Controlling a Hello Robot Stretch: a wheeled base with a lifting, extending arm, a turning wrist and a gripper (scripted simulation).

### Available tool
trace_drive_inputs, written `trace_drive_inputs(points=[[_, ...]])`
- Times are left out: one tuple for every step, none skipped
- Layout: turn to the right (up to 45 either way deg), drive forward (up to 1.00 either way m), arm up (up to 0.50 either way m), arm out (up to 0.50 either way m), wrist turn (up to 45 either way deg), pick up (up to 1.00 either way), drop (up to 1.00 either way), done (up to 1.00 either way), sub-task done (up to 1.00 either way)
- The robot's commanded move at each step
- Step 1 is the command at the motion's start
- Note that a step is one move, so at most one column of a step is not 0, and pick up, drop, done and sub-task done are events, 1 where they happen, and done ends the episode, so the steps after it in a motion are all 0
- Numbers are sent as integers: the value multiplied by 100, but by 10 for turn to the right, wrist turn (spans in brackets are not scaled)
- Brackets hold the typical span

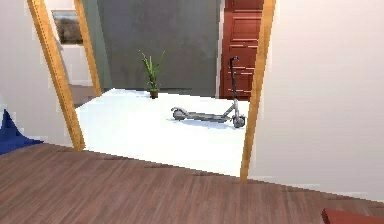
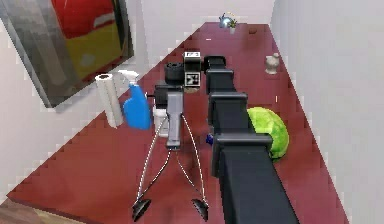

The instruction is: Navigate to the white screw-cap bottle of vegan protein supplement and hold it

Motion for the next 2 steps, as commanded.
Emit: trace_drive_inputs(points=[[0, 0, 0, 0, 450, 0, 0, 0, 0], [0, 0, 0, 0, 450, 0, 0, 0, 0]])
